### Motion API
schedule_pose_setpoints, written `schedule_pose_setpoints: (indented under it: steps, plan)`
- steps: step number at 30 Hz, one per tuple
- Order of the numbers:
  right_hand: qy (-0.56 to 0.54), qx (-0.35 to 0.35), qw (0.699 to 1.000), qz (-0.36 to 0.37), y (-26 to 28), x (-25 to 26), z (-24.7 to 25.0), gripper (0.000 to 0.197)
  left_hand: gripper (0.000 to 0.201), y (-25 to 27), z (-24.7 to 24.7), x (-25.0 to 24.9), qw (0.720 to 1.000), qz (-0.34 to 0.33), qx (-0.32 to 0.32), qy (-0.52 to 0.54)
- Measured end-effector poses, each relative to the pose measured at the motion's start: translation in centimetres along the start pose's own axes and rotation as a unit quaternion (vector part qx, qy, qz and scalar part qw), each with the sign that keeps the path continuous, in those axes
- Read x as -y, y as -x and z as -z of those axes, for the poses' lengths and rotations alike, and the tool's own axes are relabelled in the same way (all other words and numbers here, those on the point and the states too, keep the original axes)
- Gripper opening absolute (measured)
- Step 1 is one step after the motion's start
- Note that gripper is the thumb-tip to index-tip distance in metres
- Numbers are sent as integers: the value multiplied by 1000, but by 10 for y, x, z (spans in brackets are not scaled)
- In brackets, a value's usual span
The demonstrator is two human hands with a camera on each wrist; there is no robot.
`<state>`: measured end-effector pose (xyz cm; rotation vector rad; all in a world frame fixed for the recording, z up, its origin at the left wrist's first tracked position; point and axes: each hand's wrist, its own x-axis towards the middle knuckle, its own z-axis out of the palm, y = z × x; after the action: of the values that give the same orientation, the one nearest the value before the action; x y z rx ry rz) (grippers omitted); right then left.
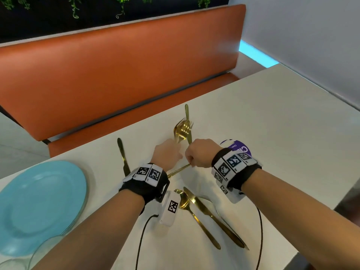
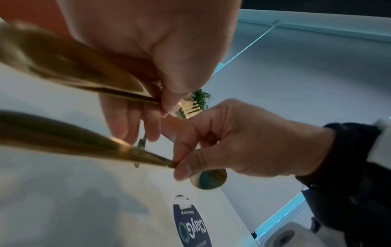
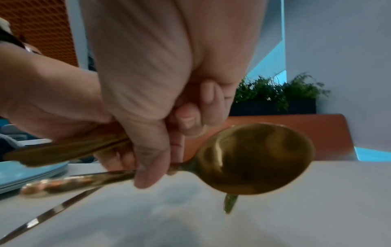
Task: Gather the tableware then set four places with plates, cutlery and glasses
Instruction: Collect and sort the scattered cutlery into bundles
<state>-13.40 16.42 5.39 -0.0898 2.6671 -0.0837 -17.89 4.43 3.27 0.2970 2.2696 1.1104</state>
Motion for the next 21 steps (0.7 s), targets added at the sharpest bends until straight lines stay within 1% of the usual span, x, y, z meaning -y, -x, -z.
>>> schedule_pose_setpoints:
  steps: [3, 6, 8, 10, 13, 15, 19, 21]
  plan:
    - [48, -15, 998, 22, 11, 11, 6, 21, 19, 13, -7, 3, 998, 18, 57, -17]
    - [77, -35, 996, 17, 18, 20, 5, 22, 15, 30, -15, 5, 994, 43, 95, 6]
    - [61, -52, 997, 8, 23, 24, 0, 22, 16, 39, -19, 9, 994, 48, 96, 6]
    - [17, -69, 997, -5, 29, 26, -6, 22, 17, 45, -21, 16, 995, 41, 88, -13]
    - [-28, -81, 996, -23, 40, 33, -20, 22, 25, 53, -25, 28, 995, 39, 84, -33]
    - [-25, -77, 996, -28, 47, 39, -30, 23, 27, 61, -28, 34, 993, 44, 98, -47]
    - [2, -86, 996, -21, 63, 47, -45, 27, 15, 80, -33, 41, 991, 40, 125, -32]
    - [9, -103, 995, -14, 71, 51, -51, 27, 15, 90, -34, 44, 989, 51, 135, -15]
